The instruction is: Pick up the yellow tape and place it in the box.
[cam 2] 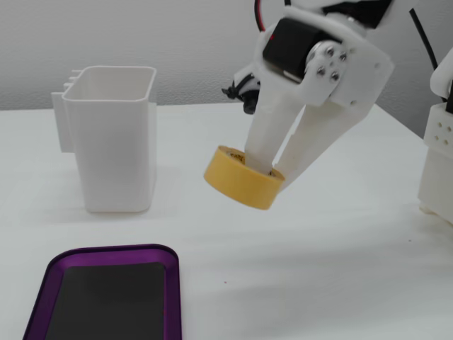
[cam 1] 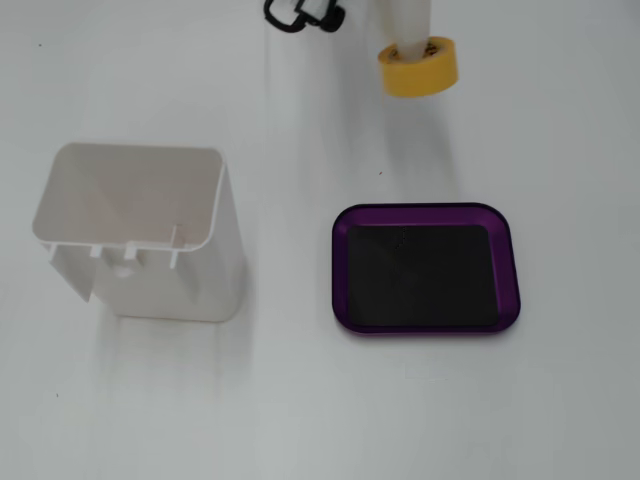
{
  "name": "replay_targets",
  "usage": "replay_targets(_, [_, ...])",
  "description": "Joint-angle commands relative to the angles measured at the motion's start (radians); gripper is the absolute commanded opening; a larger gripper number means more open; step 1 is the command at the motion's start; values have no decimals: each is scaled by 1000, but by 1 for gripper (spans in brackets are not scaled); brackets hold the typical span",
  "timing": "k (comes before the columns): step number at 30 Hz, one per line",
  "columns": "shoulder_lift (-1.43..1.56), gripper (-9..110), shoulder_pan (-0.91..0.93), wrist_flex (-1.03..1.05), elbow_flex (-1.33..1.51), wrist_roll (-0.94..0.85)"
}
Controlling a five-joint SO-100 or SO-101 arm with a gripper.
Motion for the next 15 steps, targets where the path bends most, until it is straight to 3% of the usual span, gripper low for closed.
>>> replay_targets(1, [12,0,-31,-144,-67,5])
replay_targets(7, [-192,-1,-29,-359,-72,5])
replay_targets(15, [-499,-1,0,-408,-245,11])
